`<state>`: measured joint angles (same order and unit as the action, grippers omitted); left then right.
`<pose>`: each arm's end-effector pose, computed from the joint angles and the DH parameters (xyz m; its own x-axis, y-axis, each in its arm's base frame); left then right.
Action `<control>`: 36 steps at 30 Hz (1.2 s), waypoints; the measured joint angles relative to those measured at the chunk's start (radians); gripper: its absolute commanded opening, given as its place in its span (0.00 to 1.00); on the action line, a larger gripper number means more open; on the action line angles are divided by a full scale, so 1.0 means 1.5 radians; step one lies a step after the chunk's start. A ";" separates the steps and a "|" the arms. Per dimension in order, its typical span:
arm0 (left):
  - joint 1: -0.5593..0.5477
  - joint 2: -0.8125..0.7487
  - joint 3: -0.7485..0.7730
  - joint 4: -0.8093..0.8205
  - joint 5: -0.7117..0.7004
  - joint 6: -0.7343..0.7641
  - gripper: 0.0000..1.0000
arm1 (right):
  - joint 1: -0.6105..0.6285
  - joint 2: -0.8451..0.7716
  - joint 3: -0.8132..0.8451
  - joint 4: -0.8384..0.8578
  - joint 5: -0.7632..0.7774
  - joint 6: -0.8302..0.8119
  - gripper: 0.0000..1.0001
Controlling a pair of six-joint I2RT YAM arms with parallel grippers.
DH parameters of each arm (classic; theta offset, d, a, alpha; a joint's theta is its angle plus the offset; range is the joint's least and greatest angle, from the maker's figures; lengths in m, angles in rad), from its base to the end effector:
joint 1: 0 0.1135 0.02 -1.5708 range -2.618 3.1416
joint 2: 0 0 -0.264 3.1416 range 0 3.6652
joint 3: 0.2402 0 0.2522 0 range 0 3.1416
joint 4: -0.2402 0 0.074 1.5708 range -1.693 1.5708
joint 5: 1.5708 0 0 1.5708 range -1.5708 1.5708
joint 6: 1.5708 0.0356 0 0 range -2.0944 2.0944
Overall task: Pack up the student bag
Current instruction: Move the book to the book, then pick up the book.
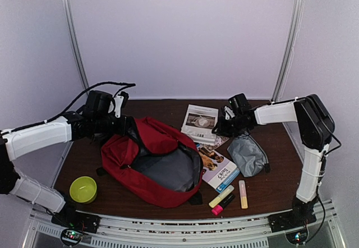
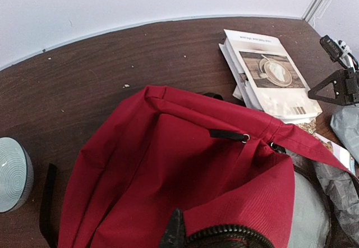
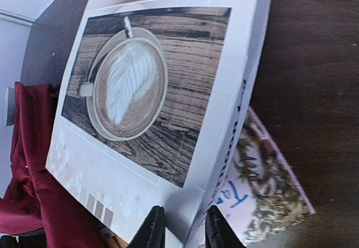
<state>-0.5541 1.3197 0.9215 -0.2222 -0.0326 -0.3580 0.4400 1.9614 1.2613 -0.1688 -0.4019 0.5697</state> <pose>0.2494 -0.1530 0.2658 -0.6394 -0.0162 -0.7687 0.2982 0.9163 -0.2674 0.3699 0.1896 0.1641 -0.9165 0.1172 -0.3826 -0.1498 0.7860 0.5998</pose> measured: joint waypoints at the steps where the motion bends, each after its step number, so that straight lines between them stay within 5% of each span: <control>1: 0.002 -0.012 -0.004 -0.004 -0.004 0.003 0.00 | -0.011 -0.006 -0.004 -0.010 0.003 -0.010 0.28; 3: 0.006 -0.028 -0.010 -0.008 -0.010 0.007 0.00 | -0.027 -0.015 -0.008 -0.029 0.013 -0.023 0.31; 10: 0.016 -0.041 -0.016 -0.024 -0.020 0.019 0.00 | -0.044 -0.036 0.002 -0.087 0.041 -0.066 0.71; 23: 0.017 -0.037 -0.016 -0.049 0.024 0.022 0.00 | -0.040 0.086 0.148 -0.124 0.011 -0.030 0.85; 27: 0.017 -0.030 -0.016 -0.047 0.037 0.022 0.00 | -0.035 0.109 0.177 -0.143 0.000 -0.026 0.77; 36: 0.017 -0.028 -0.016 -0.047 0.042 0.022 0.00 | -0.035 0.114 0.190 -0.147 -0.019 -0.034 0.25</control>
<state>-0.5289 1.2770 0.8970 -0.2920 0.0307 -0.3248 0.3874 2.1319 1.5467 -0.3889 -0.4305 0.5186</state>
